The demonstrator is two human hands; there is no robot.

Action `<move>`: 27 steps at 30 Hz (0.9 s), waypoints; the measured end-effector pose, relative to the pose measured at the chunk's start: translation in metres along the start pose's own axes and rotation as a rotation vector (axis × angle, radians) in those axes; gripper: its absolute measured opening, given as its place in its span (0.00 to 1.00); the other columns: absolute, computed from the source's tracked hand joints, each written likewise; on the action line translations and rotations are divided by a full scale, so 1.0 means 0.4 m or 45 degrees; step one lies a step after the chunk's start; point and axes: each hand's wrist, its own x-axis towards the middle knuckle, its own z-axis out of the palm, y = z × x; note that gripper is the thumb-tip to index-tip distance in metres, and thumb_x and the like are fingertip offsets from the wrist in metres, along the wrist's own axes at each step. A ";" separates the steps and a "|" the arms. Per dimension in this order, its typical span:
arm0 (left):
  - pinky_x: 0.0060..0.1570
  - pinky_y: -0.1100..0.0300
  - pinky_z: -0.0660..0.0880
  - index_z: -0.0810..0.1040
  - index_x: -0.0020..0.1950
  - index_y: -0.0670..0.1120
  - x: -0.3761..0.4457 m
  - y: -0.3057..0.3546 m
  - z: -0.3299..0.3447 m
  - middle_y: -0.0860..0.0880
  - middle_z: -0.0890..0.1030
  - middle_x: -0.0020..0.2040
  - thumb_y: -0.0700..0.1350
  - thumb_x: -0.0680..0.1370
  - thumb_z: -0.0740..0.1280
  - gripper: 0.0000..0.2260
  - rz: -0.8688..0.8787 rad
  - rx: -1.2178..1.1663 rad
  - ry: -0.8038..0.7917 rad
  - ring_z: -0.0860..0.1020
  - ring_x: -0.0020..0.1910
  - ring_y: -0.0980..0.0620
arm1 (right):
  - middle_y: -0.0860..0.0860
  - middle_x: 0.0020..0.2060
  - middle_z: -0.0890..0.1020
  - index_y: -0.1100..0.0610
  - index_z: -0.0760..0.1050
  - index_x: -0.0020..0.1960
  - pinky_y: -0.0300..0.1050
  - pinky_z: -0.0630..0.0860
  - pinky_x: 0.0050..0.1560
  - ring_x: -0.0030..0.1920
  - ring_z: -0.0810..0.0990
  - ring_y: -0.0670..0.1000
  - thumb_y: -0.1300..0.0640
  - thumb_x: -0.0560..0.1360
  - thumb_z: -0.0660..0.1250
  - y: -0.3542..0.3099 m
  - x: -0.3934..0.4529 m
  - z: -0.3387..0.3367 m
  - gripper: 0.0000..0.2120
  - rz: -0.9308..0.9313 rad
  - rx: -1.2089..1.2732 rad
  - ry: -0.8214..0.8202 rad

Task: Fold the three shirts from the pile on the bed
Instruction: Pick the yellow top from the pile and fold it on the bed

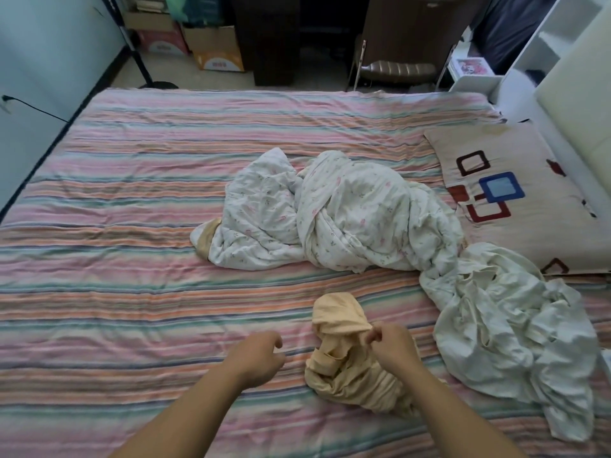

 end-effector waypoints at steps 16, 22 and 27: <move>0.62 0.54 0.73 0.73 0.70 0.48 -0.268 0.184 -0.165 0.46 0.79 0.65 0.50 0.77 0.68 0.21 0.156 -0.092 0.155 0.77 0.62 0.47 | 0.58 0.36 0.78 0.55 0.79 0.37 0.42 0.71 0.36 0.36 0.74 0.54 0.71 0.75 0.66 -0.247 -0.295 -0.458 0.14 -0.385 0.625 -0.002; 0.68 0.53 0.71 0.55 0.80 0.56 -0.335 0.244 -0.175 0.50 0.71 0.74 0.55 0.74 0.72 0.39 0.342 -0.150 0.260 0.71 0.71 0.49 | 0.54 0.38 0.83 0.58 0.83 0.40 0.43 0.78 0.44 0.39 0.80 0.50 0.71 0.75 0.65 -0.369 -0.450 -0.621 0.13 -0.540 0.619 0.066; 0.62 0.50 0.75 0.52 0.79 0.59 -0.339 0.280 -0.186 0.49 0.63 0.72 0.56 0.68 0.76 0.47 0.429 0.022 0.402 0.71 0.67 0.45 | 0.59 0.42 0.83 0.60 0.83 0.43 0.45 0.77 0.46 0.41 0.79 0.51 0.70 0.76 0.66 -0.419 -0.547 -0.735 0.10 -0.698 0.656 0.096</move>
